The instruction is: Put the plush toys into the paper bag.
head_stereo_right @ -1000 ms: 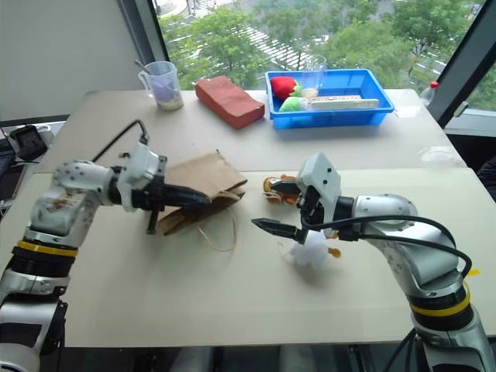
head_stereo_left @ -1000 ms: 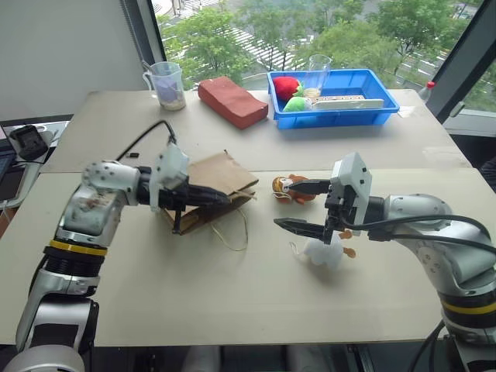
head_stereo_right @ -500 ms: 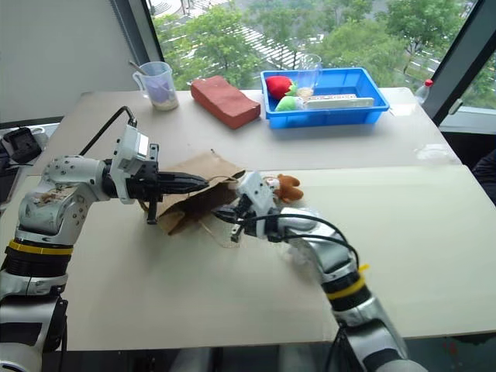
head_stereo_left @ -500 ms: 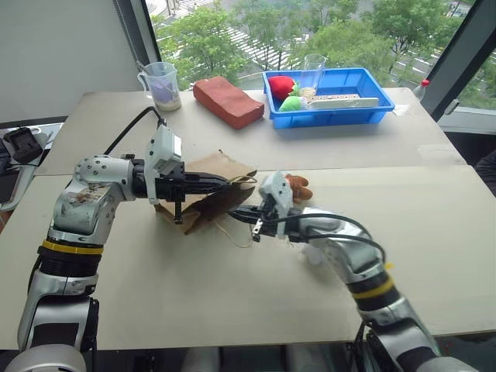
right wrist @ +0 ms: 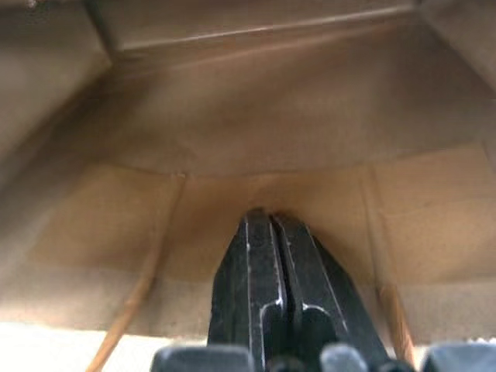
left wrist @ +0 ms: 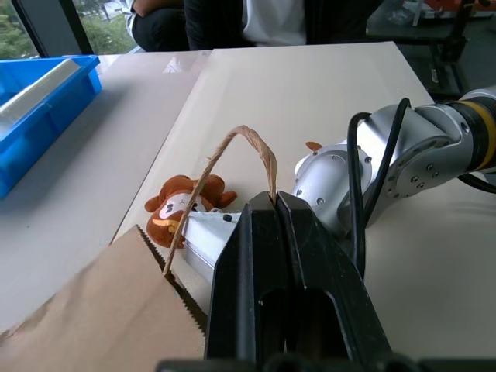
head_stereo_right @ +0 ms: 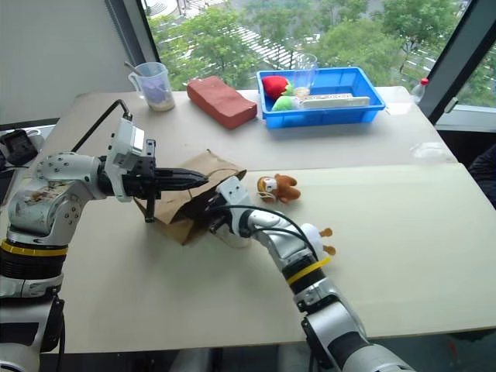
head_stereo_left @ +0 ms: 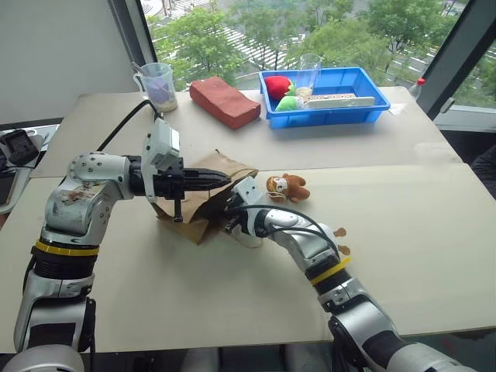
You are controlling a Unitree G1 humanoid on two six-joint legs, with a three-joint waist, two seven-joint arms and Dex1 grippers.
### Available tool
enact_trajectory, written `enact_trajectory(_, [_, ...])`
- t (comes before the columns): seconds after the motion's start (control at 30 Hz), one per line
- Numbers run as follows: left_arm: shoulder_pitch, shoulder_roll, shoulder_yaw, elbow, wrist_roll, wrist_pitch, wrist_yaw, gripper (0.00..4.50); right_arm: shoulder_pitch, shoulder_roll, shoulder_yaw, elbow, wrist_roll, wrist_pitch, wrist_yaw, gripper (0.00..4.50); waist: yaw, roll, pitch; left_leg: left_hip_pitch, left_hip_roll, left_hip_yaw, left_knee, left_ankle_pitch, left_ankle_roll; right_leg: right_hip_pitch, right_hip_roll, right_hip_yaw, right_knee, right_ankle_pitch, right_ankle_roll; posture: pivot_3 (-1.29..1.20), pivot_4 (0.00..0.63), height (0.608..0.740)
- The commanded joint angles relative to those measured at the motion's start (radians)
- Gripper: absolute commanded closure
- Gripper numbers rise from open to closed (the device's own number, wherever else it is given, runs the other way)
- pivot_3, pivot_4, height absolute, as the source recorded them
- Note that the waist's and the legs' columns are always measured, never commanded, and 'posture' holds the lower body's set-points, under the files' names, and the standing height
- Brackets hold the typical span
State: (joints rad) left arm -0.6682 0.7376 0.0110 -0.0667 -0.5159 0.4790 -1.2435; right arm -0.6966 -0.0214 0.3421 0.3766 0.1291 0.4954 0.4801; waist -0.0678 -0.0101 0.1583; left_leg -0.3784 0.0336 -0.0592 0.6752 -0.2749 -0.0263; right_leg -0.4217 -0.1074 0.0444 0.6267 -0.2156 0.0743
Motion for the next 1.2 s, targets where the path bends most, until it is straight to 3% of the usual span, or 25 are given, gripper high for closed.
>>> enact_trajectory(0.03, [-0.046,0.015,0.063,0.003,-0.011,0.005,0.05,4.5,0.01,-0.01,0.016,0.054,-0.054,0.004,-0.009,4.46,-0.002,0.0,0.0,0.001,0.0,0.0,0.0,0.0,0.0,0.0,0.0,0.0,0.0,0.0,0.0,0.0,0.15,0.74])
enact_trajectory(0.33, [-0.263,0.056,0.211,0.194,0.008,-0.023,0.232,4.5,0.019,-0.007,-0.006,0.05,-0.071,0.033,-0.019,4.46,-0.001,0.0,0.0,0.002,0.0,-0.001,0.0,0.0,-0.001,0.001,0.0,0.0,0.002,0.0,0.0,0.0,0.15,0.74])
enact_trajectory(0.53, [-0.306,0.113,0.234,0.187,-0.016,0.009,0.226,4.5,-0.001,-0.001,-0.024,0.068,-0.068,0.04,-0.026,4.46,-0.002,0.0,0.0,0.003,0.0,0.0,-0.001,0.001,-0.001,0.001,0.0,0.0,0.002,0.0,0.0,0.0,0.15,0.74])
enact_trajectory(0.73, [-0.215,0.087,0.22,0.105,-0.032,0.029,0.227,4.5,-0.017,0.008,-0.056,0.054,-0.043,0.002,-0.007,4.46,-0.002,0.0,0.0,0.003,0.0,-0.001,-0.001,0.001,-0.002,0.001,0.0,0.0,0.003,0.0,0.0,0.0,0.15,0.74])
enact_trajectory(0.87, [-0.121,0.061,0.193,0.047,-0.034,0.021,0.214,4.5,0.005,-0.002,-0.069,-0.092,0.019,-0.052,0.101,4.46,-0.002,0.0,0.0,0.002,0.0,0.0,-0.003,0.001,-0.002,0.0,0.0,0.0,0.002,0.0,0.0,0.0,0.15,0.74])
enact_trajectory(1.0, [-0.096,0.047,0.153,0.06,-0.03,0.012,0.171,4.5,0.015,-0.017,-0.152,-0.305,0.146,0.056,0.146,4.46,-0.004,-0.001,0.0,-0.003,0.0,-0.001,-0.003,0.002,-0.004,-0.005,0.0,0.0,0.002,0.0,0.0,0.0,0.15,0.74])
enact_trajectory(1.2, [-0.08,0.048,0.106,0.069,-0.01,-0.007,0.118,4.5,0.035,-0.119,-0.249,-0.568,0.328,0.268,0.199,2.59,0.001,-0.001,0.0,-0.002,0.0,-0.001,-0.003,0.002,-0.003,-0.003,0.0,-0.001,0.0,0.0,0.0,0.0,0.15,0.74])
